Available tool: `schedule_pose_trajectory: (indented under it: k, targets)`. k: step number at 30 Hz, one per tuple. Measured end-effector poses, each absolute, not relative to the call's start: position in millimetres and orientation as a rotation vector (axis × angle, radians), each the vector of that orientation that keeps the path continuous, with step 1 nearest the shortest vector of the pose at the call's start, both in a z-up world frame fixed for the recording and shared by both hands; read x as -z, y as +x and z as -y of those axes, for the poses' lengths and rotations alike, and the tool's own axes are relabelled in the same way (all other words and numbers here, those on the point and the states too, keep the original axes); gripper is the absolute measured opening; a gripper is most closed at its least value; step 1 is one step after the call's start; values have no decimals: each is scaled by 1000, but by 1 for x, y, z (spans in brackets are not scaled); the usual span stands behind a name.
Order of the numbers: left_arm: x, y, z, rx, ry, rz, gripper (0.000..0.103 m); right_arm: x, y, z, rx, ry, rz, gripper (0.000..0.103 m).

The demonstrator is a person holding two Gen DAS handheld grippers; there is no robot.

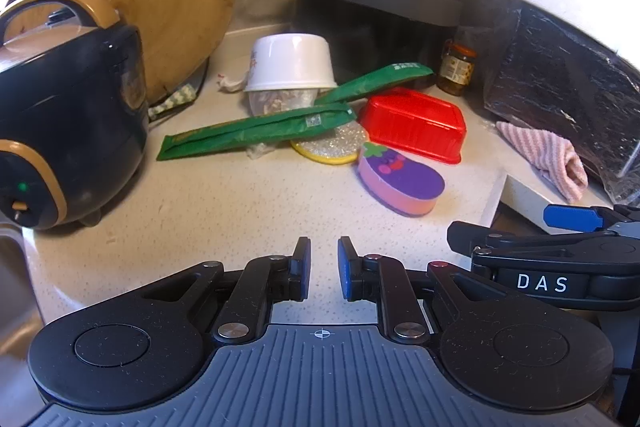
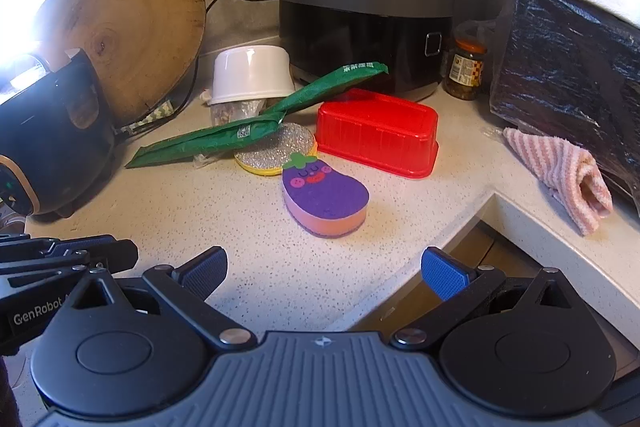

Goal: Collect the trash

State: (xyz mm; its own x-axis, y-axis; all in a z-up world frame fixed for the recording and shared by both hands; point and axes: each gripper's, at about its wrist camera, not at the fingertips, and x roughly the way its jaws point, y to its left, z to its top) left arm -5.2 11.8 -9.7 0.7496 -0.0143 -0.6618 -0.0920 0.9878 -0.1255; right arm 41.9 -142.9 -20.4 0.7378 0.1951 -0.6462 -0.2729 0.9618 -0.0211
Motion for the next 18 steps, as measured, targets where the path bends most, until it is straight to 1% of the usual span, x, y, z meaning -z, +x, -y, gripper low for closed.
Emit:
schedule_pose_trajectory:
  k: [8, 14, 18]
  targets:
    - [17, 10, -5, -56, -150, -750, 18, 29, 47, 147, -314, -171, -609, 103]
    - [26, 29, 2, -61, -154, -778, 18, 49, 71, 159, -274, -217, -664, 103]
    - [33, 46, 1, -20, -236, -773, 19, 60, 90, 177, -268, -190, -669, 103]
